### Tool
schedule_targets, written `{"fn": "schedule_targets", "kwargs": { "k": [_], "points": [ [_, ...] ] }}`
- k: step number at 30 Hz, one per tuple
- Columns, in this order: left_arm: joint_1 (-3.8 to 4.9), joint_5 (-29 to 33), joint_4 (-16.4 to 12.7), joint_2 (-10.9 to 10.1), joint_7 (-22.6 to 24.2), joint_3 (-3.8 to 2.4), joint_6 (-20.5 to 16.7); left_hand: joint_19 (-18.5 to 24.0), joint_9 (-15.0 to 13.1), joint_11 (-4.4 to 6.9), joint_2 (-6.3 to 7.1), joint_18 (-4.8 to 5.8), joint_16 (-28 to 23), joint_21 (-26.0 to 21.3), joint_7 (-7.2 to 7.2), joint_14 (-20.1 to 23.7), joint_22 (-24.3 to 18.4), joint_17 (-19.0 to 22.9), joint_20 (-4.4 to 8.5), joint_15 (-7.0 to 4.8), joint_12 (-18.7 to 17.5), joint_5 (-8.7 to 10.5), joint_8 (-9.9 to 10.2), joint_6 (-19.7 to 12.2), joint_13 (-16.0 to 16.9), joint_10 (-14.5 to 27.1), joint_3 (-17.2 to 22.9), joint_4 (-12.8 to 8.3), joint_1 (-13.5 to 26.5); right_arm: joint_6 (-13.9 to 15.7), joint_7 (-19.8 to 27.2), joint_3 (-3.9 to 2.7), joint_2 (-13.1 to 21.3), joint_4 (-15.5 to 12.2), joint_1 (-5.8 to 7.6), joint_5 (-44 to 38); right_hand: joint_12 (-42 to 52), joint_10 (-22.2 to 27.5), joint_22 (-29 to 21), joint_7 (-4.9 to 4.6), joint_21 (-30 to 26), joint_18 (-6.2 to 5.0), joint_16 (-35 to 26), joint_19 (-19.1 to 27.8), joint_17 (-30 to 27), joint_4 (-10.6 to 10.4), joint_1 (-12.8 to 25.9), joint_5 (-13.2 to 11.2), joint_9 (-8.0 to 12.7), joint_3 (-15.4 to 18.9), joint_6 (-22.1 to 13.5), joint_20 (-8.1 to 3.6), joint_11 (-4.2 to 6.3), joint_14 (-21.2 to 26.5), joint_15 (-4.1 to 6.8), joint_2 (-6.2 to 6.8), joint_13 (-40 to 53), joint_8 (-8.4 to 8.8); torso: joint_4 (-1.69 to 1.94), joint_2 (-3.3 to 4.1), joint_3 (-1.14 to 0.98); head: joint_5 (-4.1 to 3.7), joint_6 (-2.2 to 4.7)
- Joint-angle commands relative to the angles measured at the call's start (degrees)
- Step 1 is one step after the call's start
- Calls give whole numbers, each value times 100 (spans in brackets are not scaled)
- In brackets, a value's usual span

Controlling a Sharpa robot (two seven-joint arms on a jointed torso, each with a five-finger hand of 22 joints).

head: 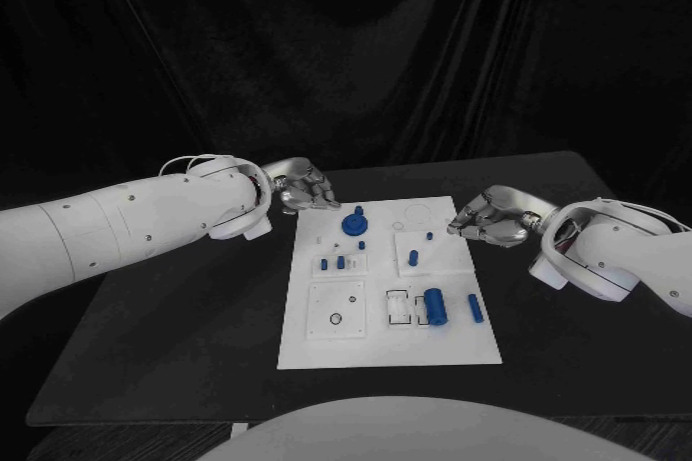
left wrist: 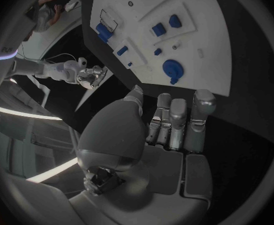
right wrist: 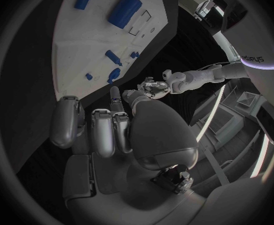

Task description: Assemble the parts on the task board

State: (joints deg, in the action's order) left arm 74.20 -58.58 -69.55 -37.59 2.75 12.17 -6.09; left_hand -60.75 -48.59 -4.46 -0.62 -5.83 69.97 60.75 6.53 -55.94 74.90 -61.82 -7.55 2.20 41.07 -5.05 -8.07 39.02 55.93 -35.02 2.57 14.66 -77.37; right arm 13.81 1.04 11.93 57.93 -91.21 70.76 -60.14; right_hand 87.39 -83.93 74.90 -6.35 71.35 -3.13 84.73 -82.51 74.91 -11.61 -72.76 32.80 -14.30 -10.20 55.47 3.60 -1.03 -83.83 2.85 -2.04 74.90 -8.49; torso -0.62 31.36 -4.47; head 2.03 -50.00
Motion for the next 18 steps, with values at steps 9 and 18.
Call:
{"fn": "schedule_targets", "kwargs": {
  "k": [9,18],
  "points": [
    [-378,-2726,392,462,1790,-3,-1175,-1503,2671,474,264,114,21,866,-782,-1449,879,438,160,-481,-2170,-117,425,381,-3515,-166,915,-883,-978,91,68,-4,-12,15,-7,-2,-39,-247,956,8,5,-98,-1,21,647,22,-21,22,-6,3,-24,9,-51,-436,-37,23,915,23,3,13,1,-33,0],
    [-653,-3334,816,855,1756,-3,-1150,-1607,2911,480,387,130,49,921,-836,-1536,902,503,169,-491,-2257,-38,418,475,-3780,-303,799,-872,-813,28,67,-4,-32,24,-13,-2,-48,-236,955,8,1,-99,0,23,648,19,-16,21,-6,4,-24,9,-52,-437,-37,23,896,24,3,16,3,-6,0]
  ]
}}
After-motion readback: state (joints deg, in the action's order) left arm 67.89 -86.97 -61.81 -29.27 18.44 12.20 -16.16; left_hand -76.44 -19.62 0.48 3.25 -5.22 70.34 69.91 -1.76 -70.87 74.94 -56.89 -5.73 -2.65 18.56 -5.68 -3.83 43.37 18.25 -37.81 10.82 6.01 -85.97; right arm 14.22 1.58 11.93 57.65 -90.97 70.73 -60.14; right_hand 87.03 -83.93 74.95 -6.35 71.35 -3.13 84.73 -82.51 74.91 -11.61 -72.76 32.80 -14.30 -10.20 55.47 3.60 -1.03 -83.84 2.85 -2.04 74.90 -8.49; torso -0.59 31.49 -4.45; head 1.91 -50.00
